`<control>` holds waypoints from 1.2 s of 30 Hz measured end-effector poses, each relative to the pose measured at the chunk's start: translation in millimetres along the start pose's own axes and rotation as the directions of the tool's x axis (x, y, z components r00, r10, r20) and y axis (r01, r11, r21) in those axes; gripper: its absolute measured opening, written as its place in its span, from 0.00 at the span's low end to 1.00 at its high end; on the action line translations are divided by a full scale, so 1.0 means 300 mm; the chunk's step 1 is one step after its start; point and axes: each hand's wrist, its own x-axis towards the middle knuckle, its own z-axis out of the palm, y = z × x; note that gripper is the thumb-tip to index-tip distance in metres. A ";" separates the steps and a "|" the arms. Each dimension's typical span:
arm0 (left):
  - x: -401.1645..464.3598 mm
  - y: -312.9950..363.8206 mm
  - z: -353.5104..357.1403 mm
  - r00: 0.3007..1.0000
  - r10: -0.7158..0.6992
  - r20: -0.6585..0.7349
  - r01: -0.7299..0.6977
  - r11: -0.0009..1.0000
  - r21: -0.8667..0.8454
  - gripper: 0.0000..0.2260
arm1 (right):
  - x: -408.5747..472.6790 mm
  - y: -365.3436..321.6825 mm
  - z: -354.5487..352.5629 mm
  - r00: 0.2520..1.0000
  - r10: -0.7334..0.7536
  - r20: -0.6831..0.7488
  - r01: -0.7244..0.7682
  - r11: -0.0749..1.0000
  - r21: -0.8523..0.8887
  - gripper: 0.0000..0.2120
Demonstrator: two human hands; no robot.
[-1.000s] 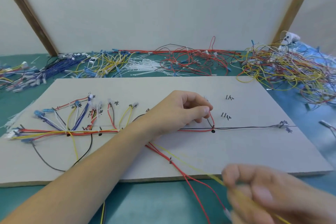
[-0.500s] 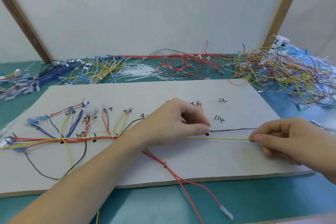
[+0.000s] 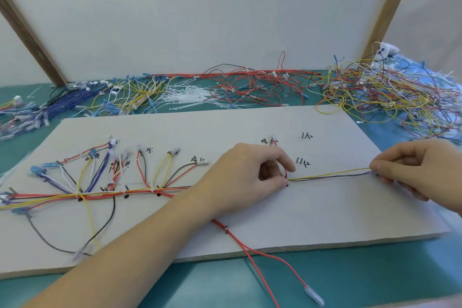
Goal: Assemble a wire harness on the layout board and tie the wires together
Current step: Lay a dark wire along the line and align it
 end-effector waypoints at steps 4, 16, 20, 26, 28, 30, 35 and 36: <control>0.003 0.000 0.000 1.000 -0.003 -0.002 0.004 0.999 0.036 0.06 | 0.001 0.015 0.004 0.999 -0.008 -0.034 0.009 1.000 0.029 0.02; -0.001 0.009 0.000 1.000 -0.015 -0.008 0.016 0.998 0.069 0.08 | 0.057 -0.023 -0.068 0.988 0.099 0.117 -0.088 0.992 -0.090 0.06; -0.001 0.012 0.001 1.000 -0.018 -0.016 0.020 0.997 0.081 0.07 | 0.070 -0.005 -0.081 0.982 0.111 0.151 -0.092 0.988 -0.127 0.08; -0.002 0.017 0.004 1.000 -0.023 -0.017 0.024 0.995 0.092 0.07 | 0.131 -0.031 -0.096 0.965 0.104 0.241 -0.040 0.965 -0.258 0.14; -0.002 0.017 0.005 1.000 -0.023 -0.016 0.025 0.996 0.087 0.07 | 0.148 -0.042 -0.098 0.960 0.095 0.264 -0.007 0.949 -0.315 0.15; -0.002 0.017 0.004 1.000 -0.026 -0.017 0.028 0.996 0.087 0.06 | 0.158 -0.047 -0.098 0.956 0.098 0.276 0.006 0.936 -0.352 0.15; -0.006 0.024 0.003 0.999 -0.026 -0.024 0.028 0.994 0.106 0.07 | 0.166 -0.031 -0.091 0.948 0.188 0.256 -0.097 0.939 -0.329 0.14; -0.007 0.026 0.003 0.999 -0.024 -0.026 0.026 0.993 0.111 0.07 | 0.171 -0.024 -0.083 0.954 0.190 0.233 -0.103 0.935 -0.339 0.14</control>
